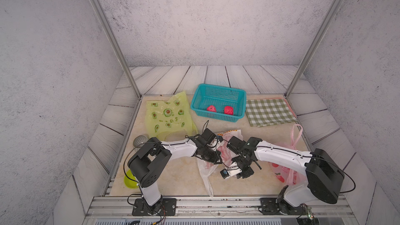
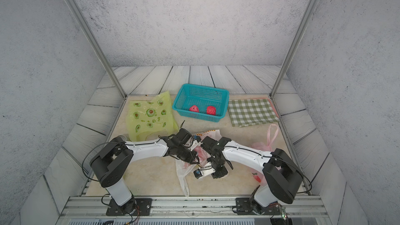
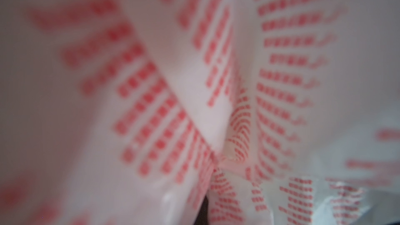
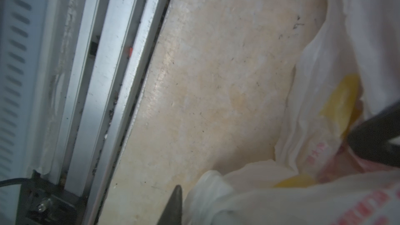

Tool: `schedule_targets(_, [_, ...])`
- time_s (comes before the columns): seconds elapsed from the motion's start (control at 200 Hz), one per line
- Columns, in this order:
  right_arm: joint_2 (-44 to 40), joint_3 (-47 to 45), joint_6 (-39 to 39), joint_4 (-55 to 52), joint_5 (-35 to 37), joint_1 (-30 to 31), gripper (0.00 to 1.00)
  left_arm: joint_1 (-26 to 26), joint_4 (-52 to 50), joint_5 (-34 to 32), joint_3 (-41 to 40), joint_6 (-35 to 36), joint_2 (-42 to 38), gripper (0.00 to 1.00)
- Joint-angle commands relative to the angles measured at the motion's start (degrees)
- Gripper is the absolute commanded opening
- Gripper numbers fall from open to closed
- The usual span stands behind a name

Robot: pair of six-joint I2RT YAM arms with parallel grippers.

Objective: Untie the knot of a plastic bag & take out the apple
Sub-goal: Untie the plastic bag at the center of the board.

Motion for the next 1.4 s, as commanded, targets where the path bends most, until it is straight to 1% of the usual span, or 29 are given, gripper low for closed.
schedule_targets(0.0, [-2.83, -0.98, 4.08, -1.29, -1.03, 0.15, 0.99, 0.43, -0.56, -1.23, 0.58, 0.79, -0.27, 0.0])
schedule_targets(0.075, [-4.87, -2.7, 6.46, 1.1, 2.42, 0.15, 0.99, 0.43, -0.37, -1.36, 0.49, 0.71, -0.49, 0.0])
schedule_targets(0.135, [-5.82, -2.89, 9.89, 2.55, 8.18, 0.16, 0.99, 0.43, -0.49, -1.49, 0.35, 0.68, -0.55, 0.0])
schedule_targets(0.22, [-7.22, -0.82, 14.1, 1.98, 15.96, -0.16, 0.99, 0.43, -0.62, -1.49, 0.49, 0.77, -0.57, 0.0])
schedule_targets(0.285, [-10.37, 1.29, 17.18, 1.35, 18.04, -0.51, 0.99, 0.43, -0.76, -1.57, 0.61, 0.74, -0.61, 0.0])
schedule_targets(0.35, [-15.4, 2.57, 20.49, 2.64, 20.79, -0.56, 0.99, 0.43, -1.04, -1.56, 0.85, 0.72, -0.7, 0.0])
schedule_targets(0.42, [-21.1, 4.32, 23.39, 3.37, 22.01, -0.2, 0.99, 0.43, -1.48, -1.65, 1.26, 0.73, -1.12, 0.0])
schedule_targets(0.44, [-22.47, 4.8, 25.19, 3.74, 22.73, 0.1, 0.99, 0.43, -1.75, -1.74, 1.46, 0.78, -1.26, 0.0])
schedule_targets(0.48, [-24.76, 5.16, 31.38, 6.58, 26.23, 0.84, 0.99, 0.43, -2.3, -1.83, 1.92, 0.85, -1.68, 0.0])
schedule_targets(0.525, [-26.7, 5.04, 40.19, 9.79, 30.75, 1.26, 0.99, 0.43, -3.42, -1.96, 2.63, 1.0, -2.09, 0.0])
schedule_targets(0.595, [-27.37, 6.54, 55.01, 10.25, 34.55, 1.26, 0.99, 0.38, -5.11, -2.29, 4.08, 1.42, -2.96, 0.0])
schedule_targets(0.635, [-25.99, 8.86, 58.18, 7.21, 31.66, 1.31, 0.99, 0.43, -6.12, -2.51, 5.04, 1.64, -3.29, 0.0])
schedule_targets(0.681, [-23.92, 11.32, 62.13, 3.36, 25.21, 1.31, 0.99, 0.43, -7.2, -2.63, 6.07, 1.91, -3.45, 0.0])
schedule_targets(0.721, [-23.04, 11.49, 65.96, 3.46, 19.21, 1.3, 0.99, 0.43, -8.32, -2.76, 7.11, 2.27, -3.5, 0.0])
schedule_targets(0.781, [-25.3, 6.09, 70.65, 11.03, 10.33, 1.27, 0.99, 0.43, -10.24, -3.08, 8.88, 3.1, -3.29, 0.0])
schedule_targets(0.831, [-29.27, -0.29, 75.63, 19.95, 6.2, 1.24, 0.99, 0.47, -12.2, -3.41, 10.58, 3.82, -3.24, 0.0])
schedule_targets(0.906, [-37.2, -9.53, 82.94, 32.5, 5.51, 1.06, 0.99, 0.6, -14.98, -4.0, 13.2, 4.96, -3.48, 0.0])
schedule_targets(0.951, [-40.43, -12.42, 87.1, 36.21, 8.79, 1.04, 0.99, 0.82, -16.67, -4.26, 14.72, 5.56, -3.67, 0.0])
schedule_targets(0.991, [-40.73, -10.69, 87.72, 32.44, 11.16, 1.29, 0.99, 0.94, -18.41, -4.53, 16.22, 6.28, -3.82, 0.0])
schedule_targets(1.041, [-38.33, -6.79, 86.15, 24.78, 13.14, 2.1, 0.99, 1.21, -20.66, -4.84, 18.15, 7.29, -3.78, 0.0])
schedule_targets(1.081, [-36.18, -4.02, 85.61, 19.23, 17.57, 3.88, 0.99, 1.4, -22.62, -5.15, 19.73, 8.07, -3.58, 0.0])
schedule_targets(1.126, [-34.45, -2.4, 85.7, 15.71, 22.21, 6.48, 0.99, 1.55, -24.46, -5.31, 21.25, 8.94, -3.41, 0.0])
schedule_targets(1.146, [-33.77, -1.85, 85.89, 14.64, 23.1, 7.23, 0.99, 1.59, -25.17, -5.31, 21.81, 9.2, -3.37, 0.0])
schedule_targets(1.176, [-32.99, -1.39, 86.2, 13.93, 22.5, 8.14, 0.99, 1.61, -26.05, -5.29, 22.35, 9.58, -3.39, 0.0])
schedule_targets(1.226, [-32.46, -1.91, 86.94, 15.36, 19.21, 9.73, 0.99, 1.57, -26.92, -5.36, 22.9, 9.92, -3.48, 0.0])
schedule_targets(1.291, [-32.71, -5.0, 88.12, 21.42, 15.41, 12.49, 1.0, 1.69, -27.49, -5.53, 22.73, 10.17, -3.89, 0.0])
schedule_targets(1.331, [-32.55, -7.34, 89.23, 25.61, 13.1, 13.44, 0.97, 1.73, -27.66, -5.57, 22.41, 10.2, -4.15, 0.0])
schedule_targets(1.371, [-31.56, -9.18, 90.67, 28.75, 10.41, 13.52, 0.96, 1.78, -27.86, -5.66, 22.08, 10.37, -4.44, 0.0])
schedule_targets(1.396, [-30.82, -10.21, 91.7, 30.49, 9.99, 13.54, 0.95, 1.79, -28.02, -5.63, 21.95, 10.39, -4.54, 0.0])
